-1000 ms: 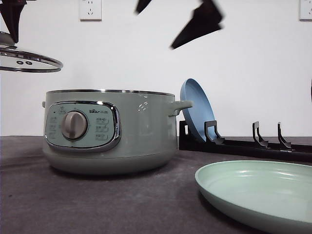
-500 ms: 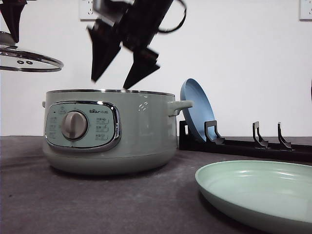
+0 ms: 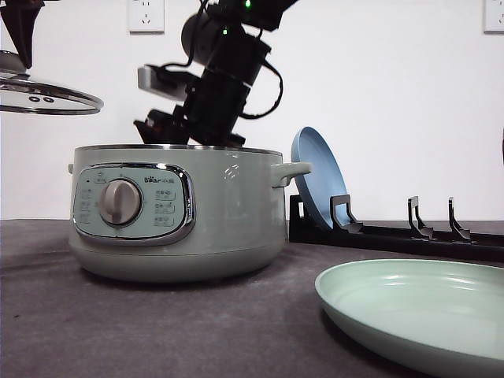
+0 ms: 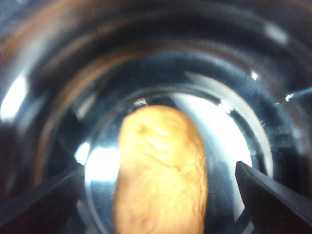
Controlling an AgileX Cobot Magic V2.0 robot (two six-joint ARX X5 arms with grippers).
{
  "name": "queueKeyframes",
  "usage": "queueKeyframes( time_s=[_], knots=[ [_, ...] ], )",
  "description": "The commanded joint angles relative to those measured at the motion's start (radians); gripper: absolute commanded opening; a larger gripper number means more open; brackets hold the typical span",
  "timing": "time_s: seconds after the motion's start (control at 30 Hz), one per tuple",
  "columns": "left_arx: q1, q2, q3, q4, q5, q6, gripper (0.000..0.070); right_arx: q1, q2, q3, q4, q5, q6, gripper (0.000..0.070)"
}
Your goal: Transfer potato from steamer to green plate
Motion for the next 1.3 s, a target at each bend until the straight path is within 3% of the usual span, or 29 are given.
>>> queueKeyframes(
  time_s=[0.0,0.37,0.43,0.63,0.9,1.27],
  knots=[
    [0.004,-0.013,0.042,0.032,0.001,0.006,0.0,0.012,0.032,0.029,0.009,0.003,-0.01,0.0599],
    [0.005,-0.013,0.042,0.032,0.001,0.006,0.0,0.007,0.042,0.029,0.007,-0.005,0.007,0.0274],
    [0.005,-0.013,0.042,0.032,0.001,0.006,0.0,0.007,0.042,0.029,0.007,-0.005,0.013,0.0253],
    [0.007,-0.013,0.042,0.032,0.001,0.006,0.0,0.005,0.031,0.104,-0.044,-0.005,0.019,0.0252],
    [0.009,-0.013,0.042,0.029,0.001,0.006,0.0,-0.009,-0.007,0.359,-0.268,-0.004,0.042,0.0253],
    [0.009,-0.013,0.042,0.026,0.001,0.006,0.0,-0.088,-0.294,0.272,-0.484,-0.003,0.046,0.0253]
  ],
)
